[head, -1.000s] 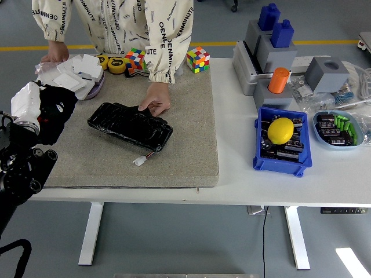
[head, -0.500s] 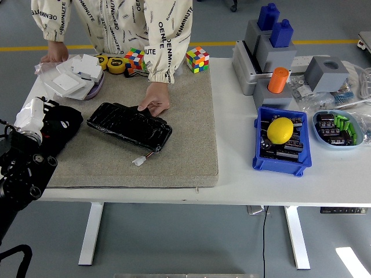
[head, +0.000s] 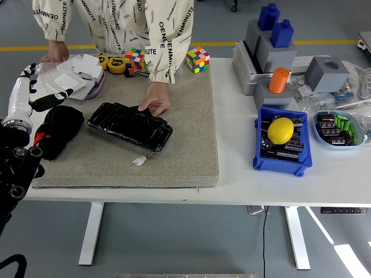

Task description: Pick the rag up,wipe the panel,place it on the desk

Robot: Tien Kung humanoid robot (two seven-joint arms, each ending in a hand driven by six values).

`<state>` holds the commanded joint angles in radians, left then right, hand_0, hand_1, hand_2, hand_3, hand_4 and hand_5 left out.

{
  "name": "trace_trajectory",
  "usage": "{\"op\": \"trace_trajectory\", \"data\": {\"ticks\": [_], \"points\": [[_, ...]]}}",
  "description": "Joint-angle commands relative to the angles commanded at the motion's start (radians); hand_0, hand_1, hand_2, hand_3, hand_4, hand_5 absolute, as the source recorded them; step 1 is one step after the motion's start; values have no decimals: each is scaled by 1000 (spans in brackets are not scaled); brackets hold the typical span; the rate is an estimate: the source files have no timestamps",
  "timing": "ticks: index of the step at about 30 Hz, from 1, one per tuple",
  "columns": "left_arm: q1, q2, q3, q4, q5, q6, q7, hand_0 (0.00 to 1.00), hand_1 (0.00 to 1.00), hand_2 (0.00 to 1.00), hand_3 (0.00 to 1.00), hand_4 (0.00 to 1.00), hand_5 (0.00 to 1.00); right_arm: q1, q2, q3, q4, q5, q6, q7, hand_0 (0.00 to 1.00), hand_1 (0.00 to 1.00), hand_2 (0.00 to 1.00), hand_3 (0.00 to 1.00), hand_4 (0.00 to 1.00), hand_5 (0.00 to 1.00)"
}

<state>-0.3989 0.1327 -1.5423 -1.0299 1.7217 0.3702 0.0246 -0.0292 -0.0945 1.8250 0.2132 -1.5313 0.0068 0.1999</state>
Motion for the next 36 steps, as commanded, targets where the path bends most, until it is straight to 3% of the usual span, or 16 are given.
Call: {"op": "trace_trajectory", "data": {"ticks": [2, 3, 5, 7, 17, 25, 36], "points": [[17, -12, -22, -20, -90, 48, -90, 488, 683, 710, 752, 982, 263, -1, 1, 3, -1, -3, 0, 0, 510, 553, 490, 519, 845, 343], [25, -19, -36, -26, -127, 59, -127, 421, 586, 571, 583, 886, 176, -2, 1, 5, -1, -6, -1, 0, 512, 553, 489, 520, 844, 342], [36, -31, -59, -36, -187, 70, -183, 421, 586, 571, 583, 886, 176, -2, 2, 13, -3, -13, -1, 0, 512, 553, 489, 520, 844, 342], [55, -46, -89, -49, -232, 74, -205, 421, 586, 571, 583, 886, 176, -2, 1, 15, -5, -17, -2, 0, 512, 553, 489, 520, 844, 342], [99, -70, -117, -78, -283, 68, -215, 407, 568, 557, 582, 894, 193, -4, 2, 76, -27, -80, -4, 0, 519, 554, 490, 520, 845, 343], [81, -55, -140, -90, -290, 66, -222, 407, 566, 557, 583, 893, 187, 12, 0, 111, -33, -121, -6, -4, 519, 554, 490, 520, 845, 344], [97, -41, -183, -114, -314, 60, -222, 406, 562, 550, 576, 859, 168, 37, 1, 107, -33, -132, -7, -11, 520, 554, 490, 520, 845, 345]]}}
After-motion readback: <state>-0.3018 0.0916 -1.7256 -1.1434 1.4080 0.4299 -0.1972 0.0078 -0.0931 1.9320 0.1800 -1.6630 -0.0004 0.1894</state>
